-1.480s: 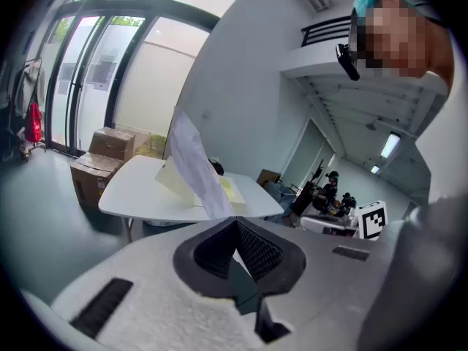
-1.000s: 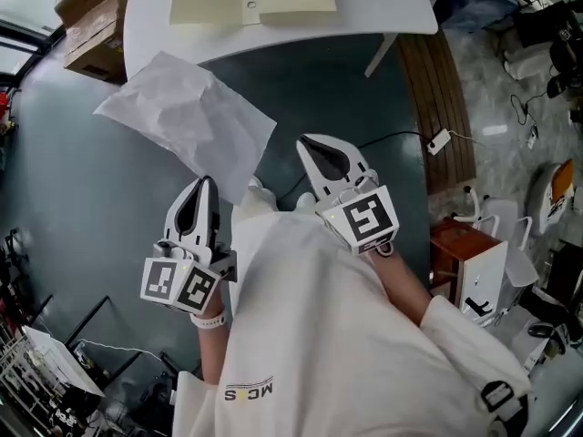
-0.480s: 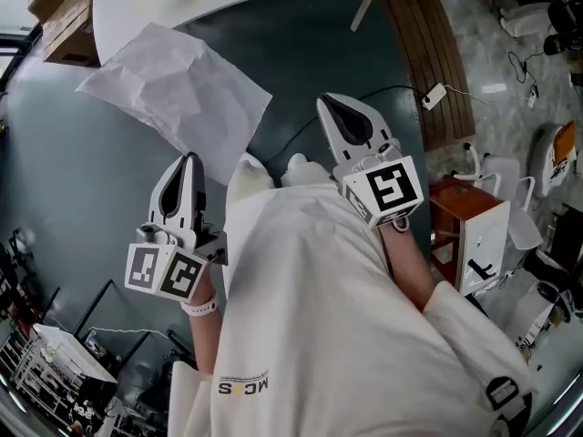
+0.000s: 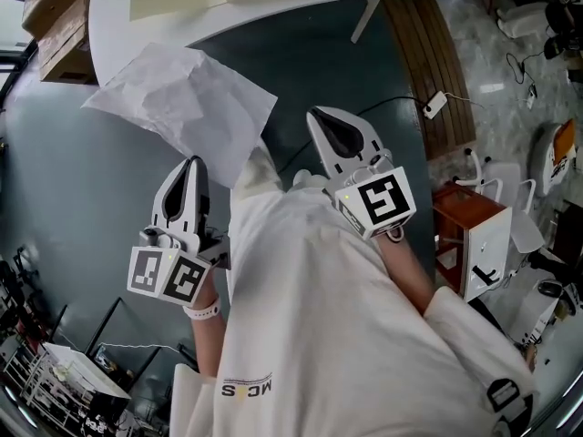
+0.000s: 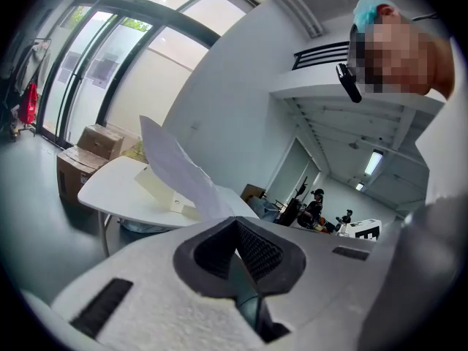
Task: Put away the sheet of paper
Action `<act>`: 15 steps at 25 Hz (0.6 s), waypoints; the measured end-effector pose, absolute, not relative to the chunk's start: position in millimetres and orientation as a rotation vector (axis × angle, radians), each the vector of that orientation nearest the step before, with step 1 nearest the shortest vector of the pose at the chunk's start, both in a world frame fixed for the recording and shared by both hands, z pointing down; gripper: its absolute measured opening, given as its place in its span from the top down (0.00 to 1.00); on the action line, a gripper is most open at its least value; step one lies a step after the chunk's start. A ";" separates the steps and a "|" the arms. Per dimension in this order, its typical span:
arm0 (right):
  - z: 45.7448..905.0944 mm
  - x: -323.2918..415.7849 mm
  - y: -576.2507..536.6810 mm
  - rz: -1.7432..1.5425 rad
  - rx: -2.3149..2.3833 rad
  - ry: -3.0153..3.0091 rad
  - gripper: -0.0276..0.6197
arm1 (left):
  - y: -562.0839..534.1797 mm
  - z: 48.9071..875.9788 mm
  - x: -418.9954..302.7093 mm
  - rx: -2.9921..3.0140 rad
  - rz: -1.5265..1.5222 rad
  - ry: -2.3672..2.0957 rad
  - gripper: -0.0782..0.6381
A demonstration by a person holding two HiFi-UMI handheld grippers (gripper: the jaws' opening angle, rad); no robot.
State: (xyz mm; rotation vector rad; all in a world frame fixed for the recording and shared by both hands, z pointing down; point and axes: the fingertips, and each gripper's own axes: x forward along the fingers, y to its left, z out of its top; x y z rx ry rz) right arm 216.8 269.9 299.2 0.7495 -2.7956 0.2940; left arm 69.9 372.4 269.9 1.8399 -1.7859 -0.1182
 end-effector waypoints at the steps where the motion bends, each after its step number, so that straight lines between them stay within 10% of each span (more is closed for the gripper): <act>1: 300.4 207.5 260.2 0.289 0.754 -2.792 0.93 | 360.9 272.0 60.8 1.847 -0.121 -1.775 0.86; 15: 283.2 48.8 82.6 0.277 0.902 -2.691 0.94 | 171.9 263.4 -98.7 1.944 -0.102 -1.576 0.86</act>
